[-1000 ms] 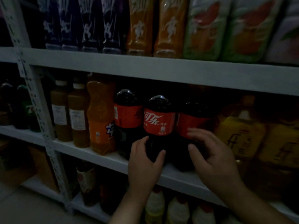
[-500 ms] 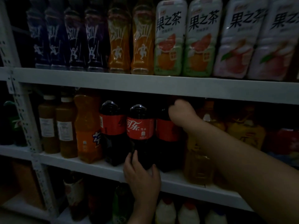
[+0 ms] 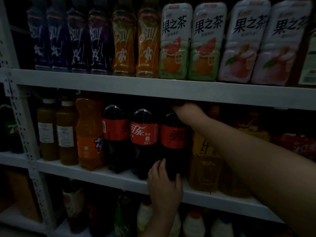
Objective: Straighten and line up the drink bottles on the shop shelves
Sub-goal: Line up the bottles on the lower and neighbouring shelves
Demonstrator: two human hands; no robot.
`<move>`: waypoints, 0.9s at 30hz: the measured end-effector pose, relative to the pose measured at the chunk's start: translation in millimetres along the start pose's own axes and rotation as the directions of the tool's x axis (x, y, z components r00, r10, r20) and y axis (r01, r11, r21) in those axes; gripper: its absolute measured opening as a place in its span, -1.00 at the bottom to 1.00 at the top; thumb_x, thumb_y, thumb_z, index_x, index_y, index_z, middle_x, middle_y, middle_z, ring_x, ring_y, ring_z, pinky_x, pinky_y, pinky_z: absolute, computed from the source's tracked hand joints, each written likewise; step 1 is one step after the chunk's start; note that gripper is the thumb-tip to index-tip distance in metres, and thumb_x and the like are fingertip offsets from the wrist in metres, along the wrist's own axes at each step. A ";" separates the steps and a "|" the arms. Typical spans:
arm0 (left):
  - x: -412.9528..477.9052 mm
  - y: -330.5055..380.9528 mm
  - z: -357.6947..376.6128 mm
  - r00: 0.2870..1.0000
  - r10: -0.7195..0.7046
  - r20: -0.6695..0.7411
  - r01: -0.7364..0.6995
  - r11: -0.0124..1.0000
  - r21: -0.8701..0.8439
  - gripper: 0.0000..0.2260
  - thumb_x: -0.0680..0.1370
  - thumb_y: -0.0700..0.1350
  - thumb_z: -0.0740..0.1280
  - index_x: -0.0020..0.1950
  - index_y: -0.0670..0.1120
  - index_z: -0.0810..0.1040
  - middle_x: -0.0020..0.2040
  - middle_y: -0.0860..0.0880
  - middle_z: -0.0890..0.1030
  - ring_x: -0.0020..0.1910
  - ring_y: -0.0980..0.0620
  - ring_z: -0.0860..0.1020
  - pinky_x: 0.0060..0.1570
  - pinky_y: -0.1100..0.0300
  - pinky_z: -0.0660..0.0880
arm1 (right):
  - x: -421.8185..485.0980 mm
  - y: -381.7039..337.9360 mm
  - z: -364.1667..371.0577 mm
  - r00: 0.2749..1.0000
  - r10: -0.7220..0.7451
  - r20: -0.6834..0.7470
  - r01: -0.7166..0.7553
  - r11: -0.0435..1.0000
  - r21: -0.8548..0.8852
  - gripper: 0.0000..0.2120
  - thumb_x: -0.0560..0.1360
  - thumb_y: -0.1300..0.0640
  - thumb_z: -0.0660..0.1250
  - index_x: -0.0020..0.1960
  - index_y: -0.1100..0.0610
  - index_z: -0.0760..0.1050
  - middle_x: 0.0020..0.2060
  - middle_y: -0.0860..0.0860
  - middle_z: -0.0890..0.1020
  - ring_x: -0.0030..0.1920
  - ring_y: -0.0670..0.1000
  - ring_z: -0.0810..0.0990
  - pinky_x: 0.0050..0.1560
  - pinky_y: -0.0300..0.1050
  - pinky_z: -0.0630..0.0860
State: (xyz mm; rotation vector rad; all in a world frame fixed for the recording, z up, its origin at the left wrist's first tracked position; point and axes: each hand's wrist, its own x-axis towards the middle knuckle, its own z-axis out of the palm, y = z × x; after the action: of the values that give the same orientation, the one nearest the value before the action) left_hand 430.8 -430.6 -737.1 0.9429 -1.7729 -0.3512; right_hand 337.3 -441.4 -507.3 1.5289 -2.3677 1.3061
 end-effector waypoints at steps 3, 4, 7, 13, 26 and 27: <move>-4.8 1.9 4.7 0.999 -0.024 0.046 0.024 1.000 0.010 -0.37 0.38 0.10 0.45 0.36 -0.14 0.43 0.29 -0.15 0.45 0.25 -0.14 0.44 0.20 -0.02 0.41 | 2.2 -0.4 3.5 0.999 -0.039 -0.027 0.039 0.999 0.006 -0.52 0.52 -0.25 0.20 0.33 -0.01 0.42 0.21 0.08 0.53 0.17 0.07 0.47 0.01 -0.19 0.32; -5.9 3.1 6.1 0.998 -0.034 0.061 0.034 0.999 0.012 -0.34 0.38 0.15 0.42 0.39 -0.14 0.40 0.32 -0.15 0.43 0.28 -0.14 0.42 0.22 -0.02 0.40 | 1.9 -1.3 4.3 0.999 -0.035 -0.026 0.034 0.999 -0.012 -0.53 0.52 -0.26 0.20 0.30 -0.01 0.44 0.16 0.04 0.56 0.16 0.07 0.48 -0.01 -0.21 0.33; -6.7 8.1 11.5 0.990 -0.077 0.120 0.074 0.997 0.037 -0.22 0.41 0.26 0.33 0.50 -0.12 0.24 0.43 -0.13 0.30 0.38 -0.11 0.29 0.31 -0.01 0.31 | -0.5 -4.6 0.8 0.997 0.028 0.068 -0.026 0.999 -0.027 -0.69 0.57 -0.19 0.14 -0.10 0.01 0.51 -0.20 0.01 0.52 -0.19 0.00 0.46 -0.34 -0.23 0.26; -7.0 10.6 23.0 0.971 -0.093 0.219 0.070 0.991 0.112 -0.15 0.49 0.13 0.33 0.55 -0.20 -0.09 0.51 -0.20 0.08 0.44 -0.18 0.10 0.43 0.00 0.08 | -1.6 2.1 -7.0 0.995 0.031 0.096 -0.026 0.998 -0.049 -0.63 0.58 -0.06 0.13 0.09 0.20 0.54 -0.04 0.17 0.61 -0.14 0.13 0.53 -0.20 -0.18 0.32; 5.1 -0.4 20.3 0.966 -0.137 0.222 0.124 0.990 0.069 -0.11 0.45 0.21 0.36 0.56 -0.13 -0.07 0.51 -0.08 0.15 0.43 -0.06 0.18 0.39 0.11 0.18 | -1.4 3.5 8.1 0.999 -0.006 -0.047 -0.001 0.987 -0.160 -0.54 0.54 -0.25 0.13 -0.14 0.13 0.53 -0.20 0.11 0.57 -0.16 0.11 0.54 -0.24 -0.14 0.34; 4.9 0.9 18.2 0.965 -0.137 0.226 0.120 0.989 0.087 -0.12 0.46 0.22 0.34 0.56 -0.12 -0.06 0.51 -0.07 0.15 0.42 -0.05 0.19 0.38 0.12 0.19 | -5.9 2.1 7.6 0.999 0.009 -0.053 -0.017 0.989 -0.148 -0.53 0.54 -0.24 0.13 -0.12 0.15 0.52 -0.16 0.13 0.58 -0.11 0.14 0.56 -0.21 -0.12 0.37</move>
State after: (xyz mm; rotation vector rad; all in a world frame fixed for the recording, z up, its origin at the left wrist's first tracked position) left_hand 413.4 -437.2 -740.7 1.1083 -1.9509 -0.4997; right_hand 341.7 -441.8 -516.1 1.4235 -2.3863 1.1281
